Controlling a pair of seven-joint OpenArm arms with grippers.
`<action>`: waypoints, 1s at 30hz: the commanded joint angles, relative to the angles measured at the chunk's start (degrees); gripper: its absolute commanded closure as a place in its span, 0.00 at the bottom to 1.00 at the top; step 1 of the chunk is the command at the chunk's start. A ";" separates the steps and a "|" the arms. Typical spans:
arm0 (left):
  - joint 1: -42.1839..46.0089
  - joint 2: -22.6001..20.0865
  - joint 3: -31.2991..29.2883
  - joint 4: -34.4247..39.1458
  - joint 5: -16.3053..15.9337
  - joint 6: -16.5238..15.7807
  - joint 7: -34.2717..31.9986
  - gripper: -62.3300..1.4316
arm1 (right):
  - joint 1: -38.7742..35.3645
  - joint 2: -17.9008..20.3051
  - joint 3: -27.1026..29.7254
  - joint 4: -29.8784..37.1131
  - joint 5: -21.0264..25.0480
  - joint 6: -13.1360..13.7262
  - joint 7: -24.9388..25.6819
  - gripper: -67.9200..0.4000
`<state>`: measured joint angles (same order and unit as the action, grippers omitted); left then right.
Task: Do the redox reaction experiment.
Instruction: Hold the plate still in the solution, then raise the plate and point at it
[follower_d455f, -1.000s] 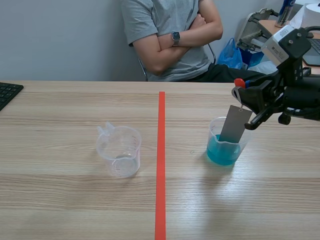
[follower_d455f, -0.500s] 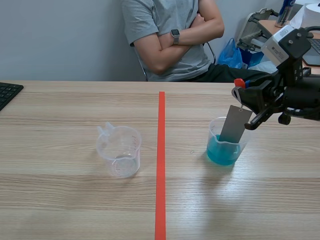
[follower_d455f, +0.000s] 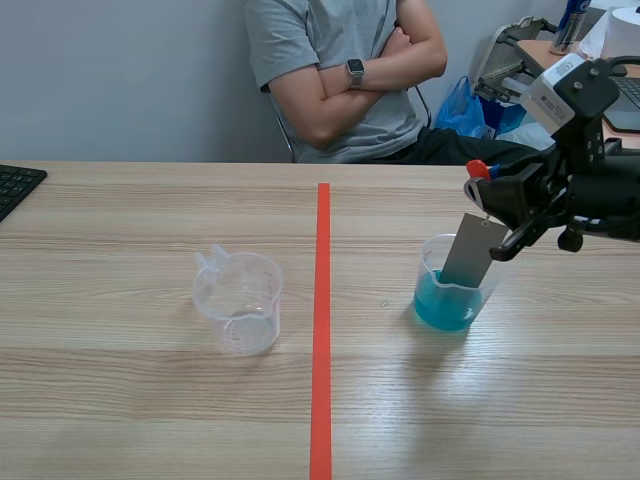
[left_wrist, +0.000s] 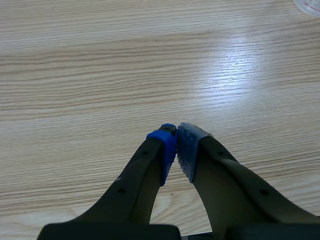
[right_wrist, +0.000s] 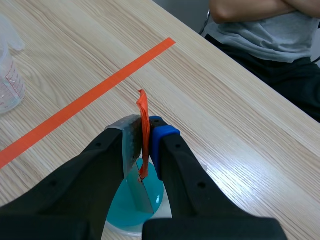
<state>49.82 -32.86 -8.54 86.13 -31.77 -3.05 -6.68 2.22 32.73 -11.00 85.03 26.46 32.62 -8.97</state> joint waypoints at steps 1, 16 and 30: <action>0.00 -0.17 0.15 0.39 -0.17 -0.07 -0.81 0.91 | 0.46 1.07 0.26 1.62 1.33 0.11 -1.36 0.97; 0.00 -0.17 0.15 0.39 -0.17 -0.04 -0.79 0.91 | 0.46 1.07 5.84 12.83 7.67 0.24 -11.58 0.97; 0.00 -0.17 0.15 0.39 -0.17 -0.07 -0.81 0.91 | 0.46 1.07 11.30 22.40 10.38 0.22 -15.80 0.97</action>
<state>49.82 -32.86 -8.54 86.13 -31.77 -3.05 -6.68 2.00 32.86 -0.51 106.37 36.12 33.06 -25.19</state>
